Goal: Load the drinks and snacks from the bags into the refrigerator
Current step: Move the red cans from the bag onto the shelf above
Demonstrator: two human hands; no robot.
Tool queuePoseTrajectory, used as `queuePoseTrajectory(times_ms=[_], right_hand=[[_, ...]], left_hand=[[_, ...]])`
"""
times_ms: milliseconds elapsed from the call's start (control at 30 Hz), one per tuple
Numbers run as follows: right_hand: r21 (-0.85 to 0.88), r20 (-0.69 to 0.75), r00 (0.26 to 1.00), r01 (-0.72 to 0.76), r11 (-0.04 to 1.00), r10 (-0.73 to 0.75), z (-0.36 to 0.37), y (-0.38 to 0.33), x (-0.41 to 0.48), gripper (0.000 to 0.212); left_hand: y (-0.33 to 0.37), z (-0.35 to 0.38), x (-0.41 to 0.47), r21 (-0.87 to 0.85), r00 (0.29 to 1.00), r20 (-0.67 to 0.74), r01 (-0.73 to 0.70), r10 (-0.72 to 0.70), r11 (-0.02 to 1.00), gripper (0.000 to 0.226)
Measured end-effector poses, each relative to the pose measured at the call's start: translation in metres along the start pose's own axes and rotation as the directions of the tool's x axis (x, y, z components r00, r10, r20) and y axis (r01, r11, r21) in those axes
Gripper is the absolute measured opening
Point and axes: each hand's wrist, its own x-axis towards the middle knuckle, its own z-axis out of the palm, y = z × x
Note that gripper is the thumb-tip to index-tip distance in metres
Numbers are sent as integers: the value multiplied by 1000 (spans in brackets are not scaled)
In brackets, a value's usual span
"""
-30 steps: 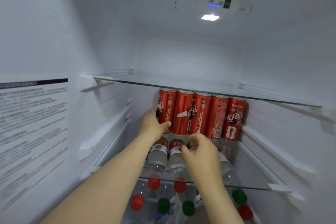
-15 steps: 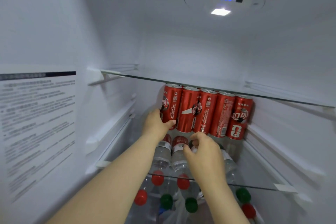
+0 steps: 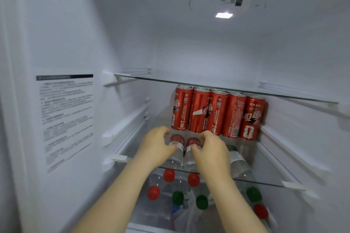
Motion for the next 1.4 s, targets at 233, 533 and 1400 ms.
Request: queuePoseTrajectory(times_ms=[233, 533, 1400], right_hand=[[-42, 138, 989, 66, 997, -60, -31, -5, -13, 17], [-316, 196, 981, 66, 947, -3, -128, 7, -78, 23], [-743, -170, 872, -419, 522, 458, -497, -77, -506, 39]], left_hand=[[16, -13, -42, 150, 995, 48, -98, 92, 984, 34], [37, -30, -93, -90, 942, 185, -267, 279, 960, 42], [260, -36, -426, -821, 72, 134, -550, 988, 151, 40]])
